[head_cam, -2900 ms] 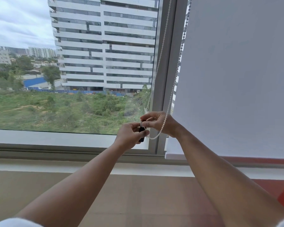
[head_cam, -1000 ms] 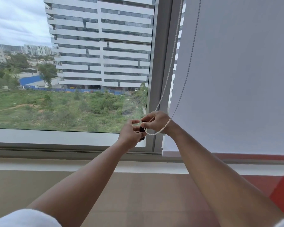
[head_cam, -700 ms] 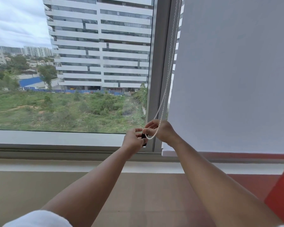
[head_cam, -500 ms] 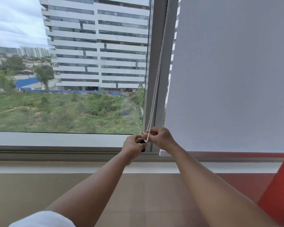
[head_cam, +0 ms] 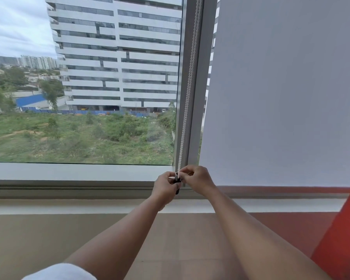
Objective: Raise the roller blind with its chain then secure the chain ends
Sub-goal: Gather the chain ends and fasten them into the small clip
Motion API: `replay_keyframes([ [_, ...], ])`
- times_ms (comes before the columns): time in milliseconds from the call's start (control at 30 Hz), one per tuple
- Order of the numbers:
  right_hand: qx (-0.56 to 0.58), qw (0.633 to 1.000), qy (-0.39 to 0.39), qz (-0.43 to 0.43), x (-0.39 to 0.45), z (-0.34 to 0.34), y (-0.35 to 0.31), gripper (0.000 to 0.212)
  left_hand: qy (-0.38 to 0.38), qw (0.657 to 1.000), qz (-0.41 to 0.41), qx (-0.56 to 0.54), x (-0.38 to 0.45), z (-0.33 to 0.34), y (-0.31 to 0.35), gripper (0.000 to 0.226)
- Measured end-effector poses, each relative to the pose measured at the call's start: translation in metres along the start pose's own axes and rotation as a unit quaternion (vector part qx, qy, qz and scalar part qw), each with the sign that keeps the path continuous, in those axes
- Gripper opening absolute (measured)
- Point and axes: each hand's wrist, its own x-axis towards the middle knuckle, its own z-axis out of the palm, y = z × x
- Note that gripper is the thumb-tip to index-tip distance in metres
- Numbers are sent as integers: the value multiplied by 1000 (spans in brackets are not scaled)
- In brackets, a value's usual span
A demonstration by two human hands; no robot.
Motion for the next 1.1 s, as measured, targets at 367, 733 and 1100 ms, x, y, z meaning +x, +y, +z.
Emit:
replay_keyframes([
  [367,-41,999,18,-20,3,0,1,13,24,998,44,24,4,0,8,29],
  [733,-41,998,44,-20,-3,-10,6,22,33,997,58,38,1,8,15,27],
  [1100,-64,996,65,-15,-8,-22,16,16,26,996,56,65,-2,21,23,27],
])
